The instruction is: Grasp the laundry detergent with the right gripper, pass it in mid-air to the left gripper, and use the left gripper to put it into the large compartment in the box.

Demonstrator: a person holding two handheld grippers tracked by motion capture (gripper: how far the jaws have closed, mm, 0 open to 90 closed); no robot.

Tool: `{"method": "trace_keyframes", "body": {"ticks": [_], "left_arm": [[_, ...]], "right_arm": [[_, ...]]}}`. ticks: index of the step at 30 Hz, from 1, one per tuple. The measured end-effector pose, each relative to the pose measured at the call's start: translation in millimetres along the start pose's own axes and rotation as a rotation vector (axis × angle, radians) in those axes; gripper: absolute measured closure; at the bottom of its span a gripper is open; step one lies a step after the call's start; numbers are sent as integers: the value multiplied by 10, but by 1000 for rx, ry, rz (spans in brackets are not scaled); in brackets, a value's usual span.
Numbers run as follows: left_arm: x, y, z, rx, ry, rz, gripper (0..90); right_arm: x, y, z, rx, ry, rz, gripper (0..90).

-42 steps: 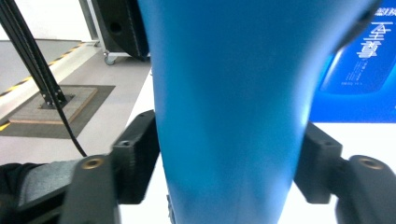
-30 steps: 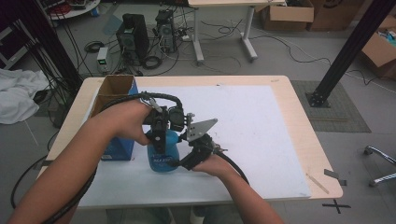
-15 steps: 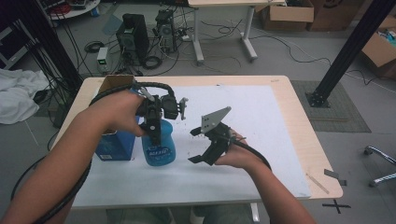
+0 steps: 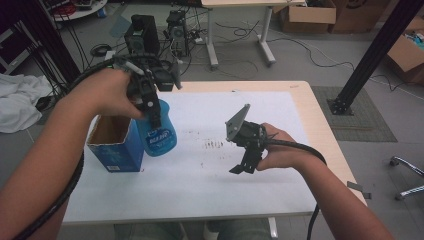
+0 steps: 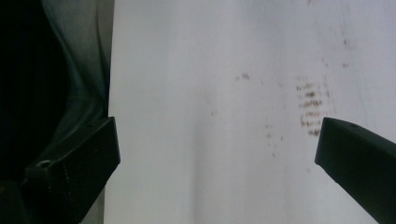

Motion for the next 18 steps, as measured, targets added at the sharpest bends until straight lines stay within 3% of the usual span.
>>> {"method": "trace_keyframes", "body": {"ticks": [2,7,11,14,18], "left_arm": [[78,-72,-98,-4,-18,-85,380],[243,-249,-302,-20,-63,-244,381],[374,-410,-421,-16,-104,-359,381],[435,-491,-471,-21,-136,-421,382],[536,-604,-524,-17,-187,-538,382]], "right_arm": [[-7,-32,-32,55,7,-7,0],[-31,-119,-39,188,3,-14,0],[-80,-199,-63,226,1,-4,0],[-107,-247,-87,230,-2,4,0],[-138,-301,-105,242,3,5,0]]}}
Point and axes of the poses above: each handheld gripper's, and its own axes: z roughly forward along the jaws, y roughly out of its top, x roughly to its left, the point moved 2 cm from there along z, roughly forward along the jaws, and after that the axes turned 14 degrees about x, right-handed, at the moved point
